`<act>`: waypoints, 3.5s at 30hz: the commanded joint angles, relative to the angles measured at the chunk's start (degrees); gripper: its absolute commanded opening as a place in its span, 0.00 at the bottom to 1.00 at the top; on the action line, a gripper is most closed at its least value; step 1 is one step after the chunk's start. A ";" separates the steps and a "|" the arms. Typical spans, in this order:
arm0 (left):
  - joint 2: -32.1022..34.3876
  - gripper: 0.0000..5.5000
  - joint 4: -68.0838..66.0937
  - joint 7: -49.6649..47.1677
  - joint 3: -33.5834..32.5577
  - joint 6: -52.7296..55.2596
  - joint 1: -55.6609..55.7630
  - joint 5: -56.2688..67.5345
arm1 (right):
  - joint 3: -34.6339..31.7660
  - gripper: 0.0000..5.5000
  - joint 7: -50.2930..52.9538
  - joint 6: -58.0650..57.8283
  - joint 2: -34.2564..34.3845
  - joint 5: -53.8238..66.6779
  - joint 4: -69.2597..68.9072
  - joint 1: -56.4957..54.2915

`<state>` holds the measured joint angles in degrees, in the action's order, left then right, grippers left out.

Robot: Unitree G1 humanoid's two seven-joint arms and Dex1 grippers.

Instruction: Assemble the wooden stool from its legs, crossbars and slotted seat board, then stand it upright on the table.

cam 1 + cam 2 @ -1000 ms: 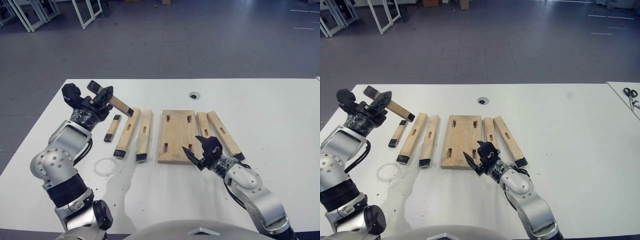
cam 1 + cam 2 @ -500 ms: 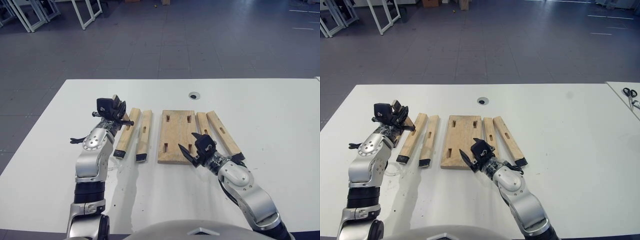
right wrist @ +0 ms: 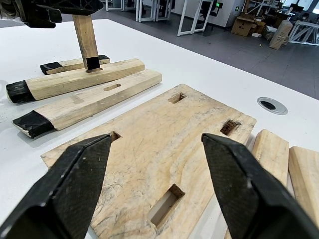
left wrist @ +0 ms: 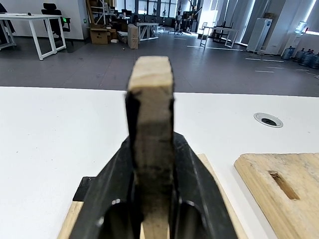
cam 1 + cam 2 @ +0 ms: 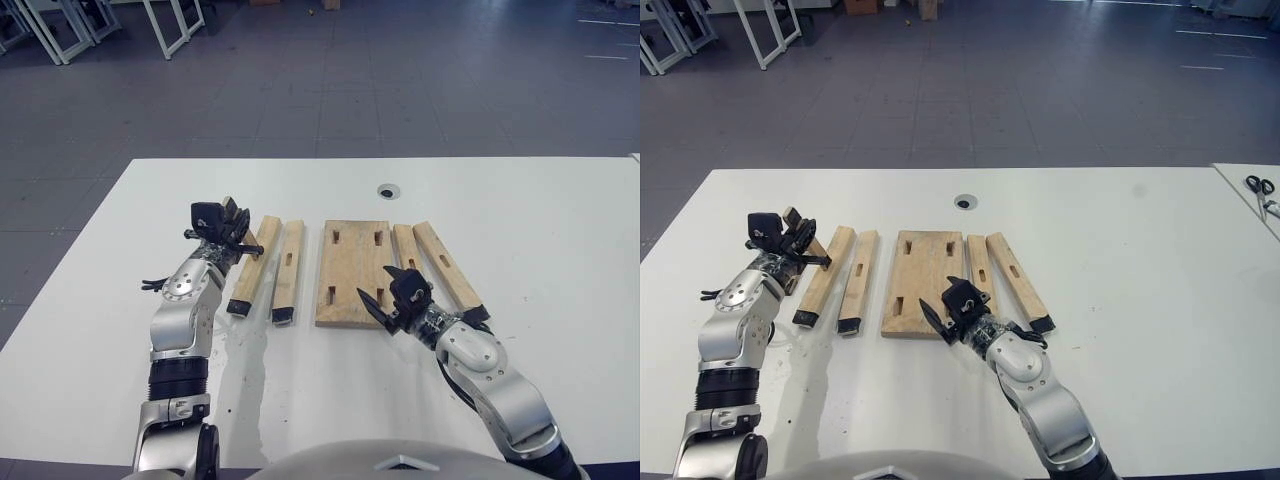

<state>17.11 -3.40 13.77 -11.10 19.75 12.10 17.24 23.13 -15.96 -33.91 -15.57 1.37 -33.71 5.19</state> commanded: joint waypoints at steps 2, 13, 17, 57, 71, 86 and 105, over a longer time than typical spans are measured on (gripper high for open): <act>0.05 0.08 -2.34 0.75 -0.31 -1.36 0.81 -0.57 | -0.43 0.60 -0.35 0.24 -0.19 -0.48 0.10 -0.77; -0.91 0.08 -11.26 0.58 1.65 -5.48 -2.07 -3.86 | -0.54 0.60 -0.71 0.06 -0.19 -0.58 0.19 -1.12; -1.63 0.08 -14.17 0.77 4.29 -5.51 -6.63 -5.98 | -0.35 0.60 -0.52 0.01 -0.11 -0.86 -0.01 -1.07; -12.61 0.47 23.46 -17.81 3.41 6.36 -16.56 -9.34 | -0.70 0.60 0.54 1.00 1.14 -2.13 1.34 -0.80; -4.73 0.55 37.39 -16.68 -2.58 27.92 1.57 -5.59 | -0.46 0.60 1.02 0.76 1.69 -2.38 1.85 -0.88; -4.78 0.55 29.50 -15.04 -8.27 37.49 14.66 2.74 | -0.56 0.60 0.17 1.30 1.75 -2.77 3.61 -2.35; -2.22 0.67 38.77 -14.46 -6.38 29.95 10.99 3.92 | -1.05 0.60 0.76 1.21 2.17 -3.17 3.54 -1.55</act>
<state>14.30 29.34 0.45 -17.66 45.27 28.48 20.61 22.56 -15.27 -32.61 -13.42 -1.83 -29.81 3.39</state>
